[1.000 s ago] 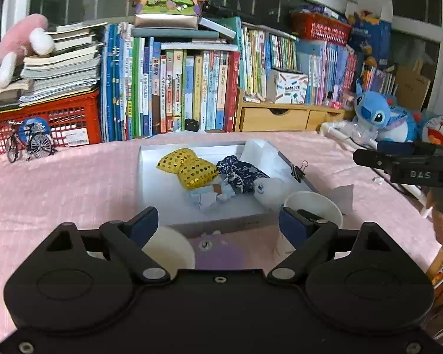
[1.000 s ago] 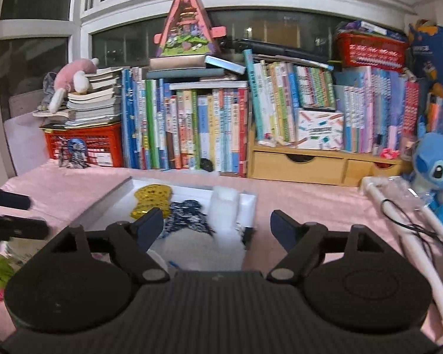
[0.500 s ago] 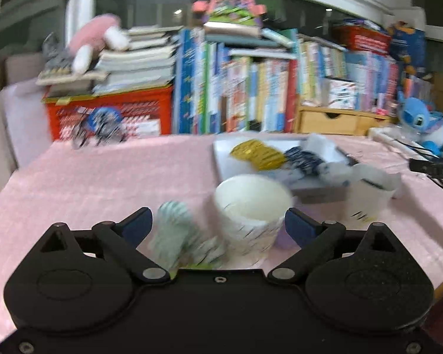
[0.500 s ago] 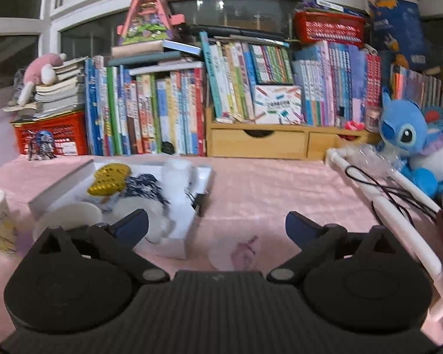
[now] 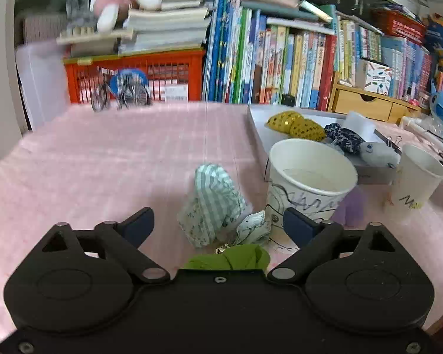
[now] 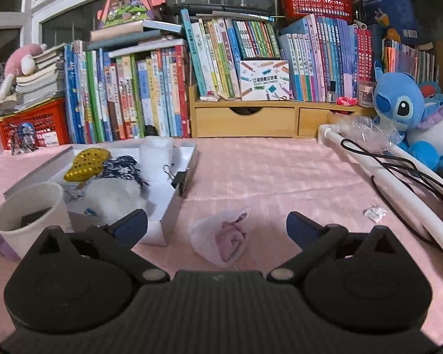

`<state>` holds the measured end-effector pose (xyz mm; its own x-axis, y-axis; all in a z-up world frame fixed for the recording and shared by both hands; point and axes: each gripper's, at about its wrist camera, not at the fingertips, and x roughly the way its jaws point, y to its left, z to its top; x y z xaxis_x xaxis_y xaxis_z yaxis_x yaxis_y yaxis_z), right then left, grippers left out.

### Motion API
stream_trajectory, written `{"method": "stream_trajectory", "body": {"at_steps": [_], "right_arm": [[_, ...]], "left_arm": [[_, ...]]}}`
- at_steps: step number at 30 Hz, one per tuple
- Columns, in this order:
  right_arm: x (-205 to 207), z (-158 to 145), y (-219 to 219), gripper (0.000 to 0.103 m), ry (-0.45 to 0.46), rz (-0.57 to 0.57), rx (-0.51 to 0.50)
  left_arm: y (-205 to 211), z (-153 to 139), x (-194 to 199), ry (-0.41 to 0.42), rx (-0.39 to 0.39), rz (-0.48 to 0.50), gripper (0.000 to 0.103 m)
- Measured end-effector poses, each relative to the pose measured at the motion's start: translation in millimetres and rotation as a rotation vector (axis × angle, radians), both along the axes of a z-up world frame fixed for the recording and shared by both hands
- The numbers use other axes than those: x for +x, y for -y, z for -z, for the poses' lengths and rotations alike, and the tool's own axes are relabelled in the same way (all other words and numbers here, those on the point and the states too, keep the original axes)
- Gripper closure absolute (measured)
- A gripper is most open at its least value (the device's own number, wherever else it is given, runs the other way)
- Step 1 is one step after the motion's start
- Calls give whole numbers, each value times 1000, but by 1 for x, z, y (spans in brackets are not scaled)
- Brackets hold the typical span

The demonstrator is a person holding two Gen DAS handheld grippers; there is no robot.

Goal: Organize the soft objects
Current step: 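Grasp the green gingham cloth with the left gripper while the right grasps the pink sock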

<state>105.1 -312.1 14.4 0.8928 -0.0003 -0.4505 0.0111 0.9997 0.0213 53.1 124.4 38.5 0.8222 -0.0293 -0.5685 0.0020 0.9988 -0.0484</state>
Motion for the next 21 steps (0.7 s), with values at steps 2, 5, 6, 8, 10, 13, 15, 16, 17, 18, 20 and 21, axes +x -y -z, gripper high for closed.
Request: {"method": "stream_trajectory", "body": {"at_steps": [2,5,6,8,10,13,15,16,17,18,20,21], "right_arm": [[4,3,0,0,-15,0,-23],[9,7,0,0,-53,-18,-26],[10,9,0,0,-63,-19,-31],[13,12,0,0,-80,-24,-39],[16,14,-1,0,-93,-34,-35],[22,15,-1,0,-111,-45,-23],[25,16,-1,0,-115,-49,-7],[27,16,0,2,-119,-54,8],[28,16,0,2,-121,-56,18],[30,17,0,4,-124,-58,29],[33,18,-1,9,-129,-59,40],[34,19,-1,13,-134,-59,43]], "left_arm": [[-5,4,9,-26,-41,-3,17],[-12,9,18,-55,-93,-17,30],[-15,11,20,-63,-117,-15,33],[-18,12,22,-69,-150,-13,35],[-19,13,24,-67,-146,-6,40],[-18,12,25,-66,-147,10,53],[-18,12,25,-64,-160,17,61],[-18,11,25,-62,-162,18,65],[-18,11,25,-61,-164,20,67],[-18,10,25,-60,-165,21,72],[-18,9,25,-61,-171,22,74],[-18,9,25,-61,-172,22,76]]}}
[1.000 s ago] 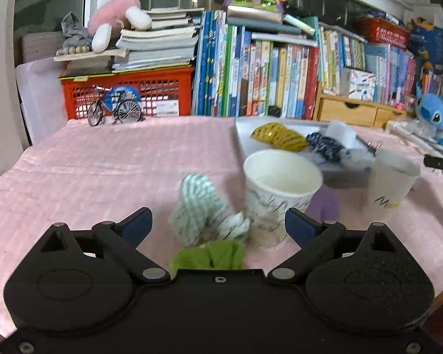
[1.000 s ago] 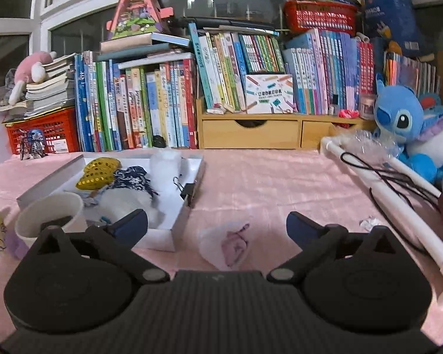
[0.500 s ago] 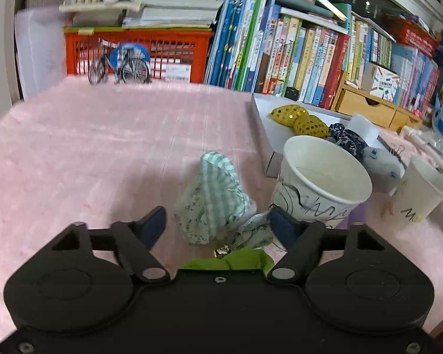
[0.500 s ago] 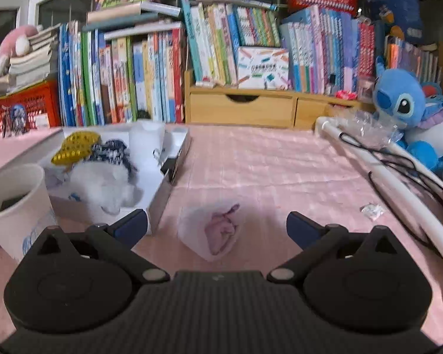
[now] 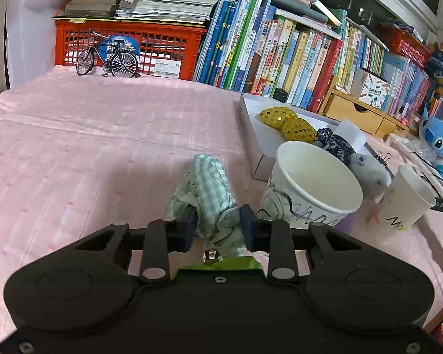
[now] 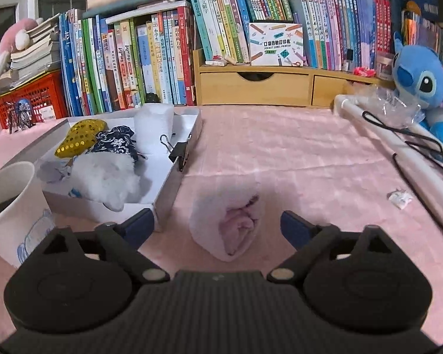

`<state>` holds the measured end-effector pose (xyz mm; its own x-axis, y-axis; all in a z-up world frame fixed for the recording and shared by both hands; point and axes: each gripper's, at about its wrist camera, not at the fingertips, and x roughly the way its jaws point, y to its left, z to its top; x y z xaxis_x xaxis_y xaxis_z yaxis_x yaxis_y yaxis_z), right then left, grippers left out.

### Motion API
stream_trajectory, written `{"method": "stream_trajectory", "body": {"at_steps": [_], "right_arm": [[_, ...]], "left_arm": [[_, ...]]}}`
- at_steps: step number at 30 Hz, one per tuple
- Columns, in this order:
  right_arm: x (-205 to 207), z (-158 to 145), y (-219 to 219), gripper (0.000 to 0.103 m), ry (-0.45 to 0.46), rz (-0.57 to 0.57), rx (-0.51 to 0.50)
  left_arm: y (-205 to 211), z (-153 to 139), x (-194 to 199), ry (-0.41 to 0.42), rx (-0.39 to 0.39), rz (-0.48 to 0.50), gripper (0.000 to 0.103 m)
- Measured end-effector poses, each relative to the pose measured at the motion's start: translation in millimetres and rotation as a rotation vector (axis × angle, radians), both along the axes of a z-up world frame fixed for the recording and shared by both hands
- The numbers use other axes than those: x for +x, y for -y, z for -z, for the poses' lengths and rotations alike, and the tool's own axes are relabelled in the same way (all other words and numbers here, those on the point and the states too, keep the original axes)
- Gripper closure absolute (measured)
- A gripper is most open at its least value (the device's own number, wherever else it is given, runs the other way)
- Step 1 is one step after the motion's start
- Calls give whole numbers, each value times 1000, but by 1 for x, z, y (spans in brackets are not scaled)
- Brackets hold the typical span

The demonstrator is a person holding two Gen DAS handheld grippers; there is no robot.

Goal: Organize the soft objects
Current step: 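Grasp the green gingham cloth with the left gripper while the right grasps the pink sock, then carry the gingham cloth into the tray with the left while the right carries the pink sock there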

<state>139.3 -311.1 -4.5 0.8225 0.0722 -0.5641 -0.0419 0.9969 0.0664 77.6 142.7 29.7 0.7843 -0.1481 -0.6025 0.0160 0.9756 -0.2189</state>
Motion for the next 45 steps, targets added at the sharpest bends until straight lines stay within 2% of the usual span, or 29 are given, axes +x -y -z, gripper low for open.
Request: {"method": "stream_trajectory", "body": {"at_steps": [2,4,5,6,10,13,19,24,29,33,36,45], "right_arm": [[2,2,-1,20,-9,-2,8],[2,4,-2,38,-12,6,7],[2,4,-2,42,-12,16,-1],[2,5,-1,51,-11,29,-9],[-2,1,4,58,-1,36,27],[-6,-7,4,59,24,42,8],[-11,-33,3,59,79,34,18],[-6,-59,-4,59,111,-4,38],[11,-78,-14,59,84,-46,86],[27,-81,-26,58,53,-87,91],[39,-77,-35,58,25,-107,90],[79,-66,-54,58,-60,-147,71]], "left_arm": [[1,-1,0,2,6,-1,78],[2,-2,0,5,15,-2,79],[2,-3,0,7,20,-7,80],[2,-4,0,9,23,-12,81],[3,-13,1,19,62,-54,85],[1,-26,4,42,74,-70,85],[4,-61,19,78,93,-40,85],[20,-95,43,80,79,42,85],[46,-115,77,42,50,144,85],[65,-113,109,-32,19,201,85],[71,-103,136,-100,-18,210,85],[86,-62,203,-258,-44,181,85]]}}
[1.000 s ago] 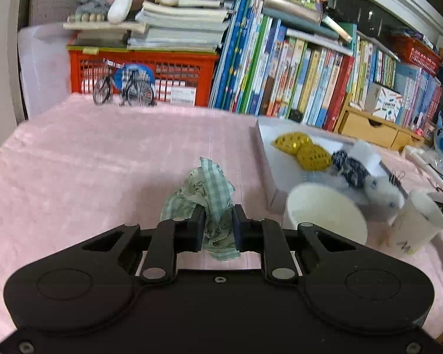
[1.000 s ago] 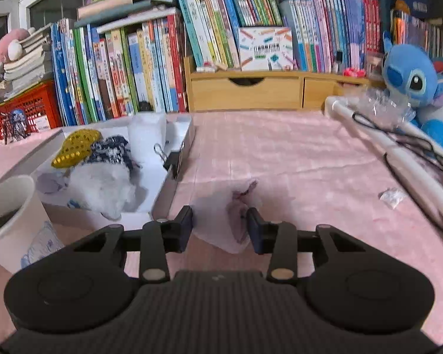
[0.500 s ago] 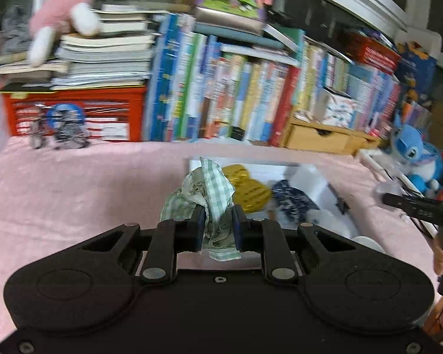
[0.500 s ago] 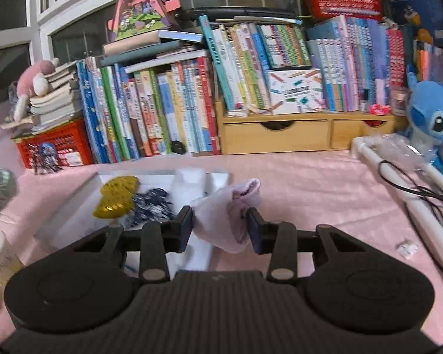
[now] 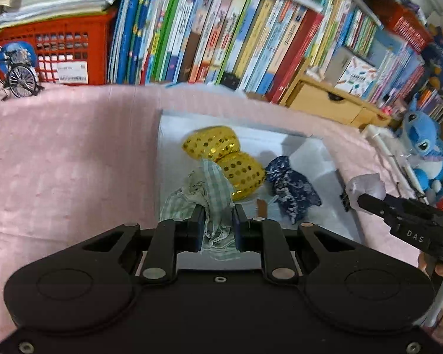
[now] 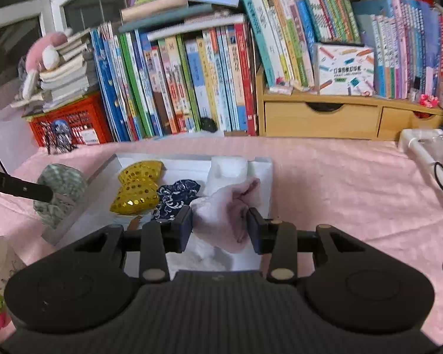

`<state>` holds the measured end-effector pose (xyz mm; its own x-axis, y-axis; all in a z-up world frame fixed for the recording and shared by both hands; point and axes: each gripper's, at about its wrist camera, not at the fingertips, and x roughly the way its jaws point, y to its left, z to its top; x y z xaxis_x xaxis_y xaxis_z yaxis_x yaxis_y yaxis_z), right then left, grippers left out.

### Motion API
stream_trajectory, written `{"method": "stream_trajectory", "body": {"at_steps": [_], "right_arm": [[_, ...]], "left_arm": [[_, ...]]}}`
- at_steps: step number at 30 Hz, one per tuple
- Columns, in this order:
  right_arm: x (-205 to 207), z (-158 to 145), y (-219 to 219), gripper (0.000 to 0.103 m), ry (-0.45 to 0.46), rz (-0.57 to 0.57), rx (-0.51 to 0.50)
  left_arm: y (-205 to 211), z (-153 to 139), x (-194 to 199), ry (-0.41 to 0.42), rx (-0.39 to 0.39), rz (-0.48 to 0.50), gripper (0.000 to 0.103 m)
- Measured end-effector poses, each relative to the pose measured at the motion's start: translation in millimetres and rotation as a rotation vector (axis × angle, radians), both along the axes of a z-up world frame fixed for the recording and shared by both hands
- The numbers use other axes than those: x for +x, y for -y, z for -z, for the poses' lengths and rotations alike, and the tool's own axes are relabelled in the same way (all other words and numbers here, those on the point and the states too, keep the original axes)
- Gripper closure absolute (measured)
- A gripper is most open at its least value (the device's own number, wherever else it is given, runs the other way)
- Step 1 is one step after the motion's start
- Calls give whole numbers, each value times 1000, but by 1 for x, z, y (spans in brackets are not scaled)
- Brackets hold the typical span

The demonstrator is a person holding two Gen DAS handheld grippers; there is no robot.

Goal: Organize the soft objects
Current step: 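Carry the gingham cloth into the tray with the left while the right carries the pink sock there, then open both grippers in the tray and withdraw them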

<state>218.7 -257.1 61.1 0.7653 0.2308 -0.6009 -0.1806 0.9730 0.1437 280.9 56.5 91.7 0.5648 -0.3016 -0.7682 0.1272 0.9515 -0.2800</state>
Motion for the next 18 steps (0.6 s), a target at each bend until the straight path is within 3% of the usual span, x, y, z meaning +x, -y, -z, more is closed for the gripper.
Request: {"method": "stream_trajectory", "body": {"at_steps": [18], "right_arm": [[41,31,-22,58,-104,-15,-57]], "left_arm": [[12,33,36,-65,39,5,85]]}}
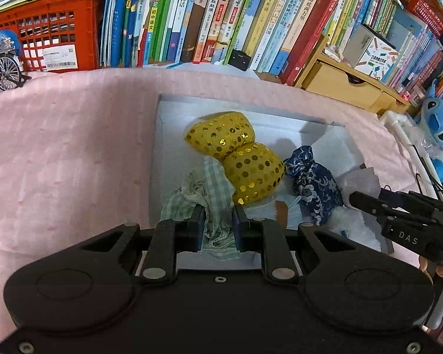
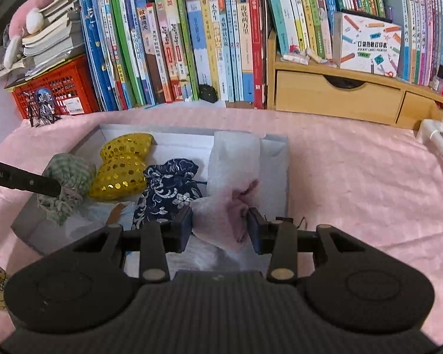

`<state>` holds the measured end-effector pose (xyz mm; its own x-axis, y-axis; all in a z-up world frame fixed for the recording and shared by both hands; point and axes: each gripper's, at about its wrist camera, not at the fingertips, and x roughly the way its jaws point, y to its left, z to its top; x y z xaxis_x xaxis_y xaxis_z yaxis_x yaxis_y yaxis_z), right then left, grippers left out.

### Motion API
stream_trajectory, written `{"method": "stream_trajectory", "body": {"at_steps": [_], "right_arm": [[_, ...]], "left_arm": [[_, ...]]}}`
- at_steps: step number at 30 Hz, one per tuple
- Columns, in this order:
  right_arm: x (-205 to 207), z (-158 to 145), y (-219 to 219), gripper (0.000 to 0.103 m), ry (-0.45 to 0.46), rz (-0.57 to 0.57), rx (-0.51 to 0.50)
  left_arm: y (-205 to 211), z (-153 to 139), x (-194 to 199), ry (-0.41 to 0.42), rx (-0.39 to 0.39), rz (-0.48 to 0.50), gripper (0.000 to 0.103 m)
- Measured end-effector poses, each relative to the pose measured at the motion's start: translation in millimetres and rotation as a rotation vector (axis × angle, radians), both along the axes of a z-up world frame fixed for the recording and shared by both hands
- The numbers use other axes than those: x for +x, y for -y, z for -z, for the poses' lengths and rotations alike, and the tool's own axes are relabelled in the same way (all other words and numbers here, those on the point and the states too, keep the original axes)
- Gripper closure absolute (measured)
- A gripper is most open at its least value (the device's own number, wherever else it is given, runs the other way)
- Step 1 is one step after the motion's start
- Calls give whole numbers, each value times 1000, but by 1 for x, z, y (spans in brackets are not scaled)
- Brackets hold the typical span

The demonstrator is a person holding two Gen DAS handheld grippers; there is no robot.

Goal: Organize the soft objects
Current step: 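Open both grippers in the tray and withdraw them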

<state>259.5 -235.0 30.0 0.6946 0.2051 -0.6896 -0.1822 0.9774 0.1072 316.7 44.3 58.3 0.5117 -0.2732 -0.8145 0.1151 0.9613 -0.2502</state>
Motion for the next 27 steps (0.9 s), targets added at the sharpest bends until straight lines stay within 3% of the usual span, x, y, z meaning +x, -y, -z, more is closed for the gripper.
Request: {"method": "stream_trajectory", "body": {"at_steps": [8,11,15,19,27], "right_arm": [[4,5,3,57,-20,4,30],[3,4,3,52,-14,5,31],[1,0,5,38,0,10,47],[-7,-10,7,34,23,4,53],[-36,-44,3,23,140,-4,37]], "left_arm": [[5,6,4,-2,-2,2,83],[6,2,1,12,-3,5,79],[4,-5,-6,40,-4,-1,68],[1,-16,-15,75,-3,-6,53],[2,-45,-48,190,49,18,37]]}}
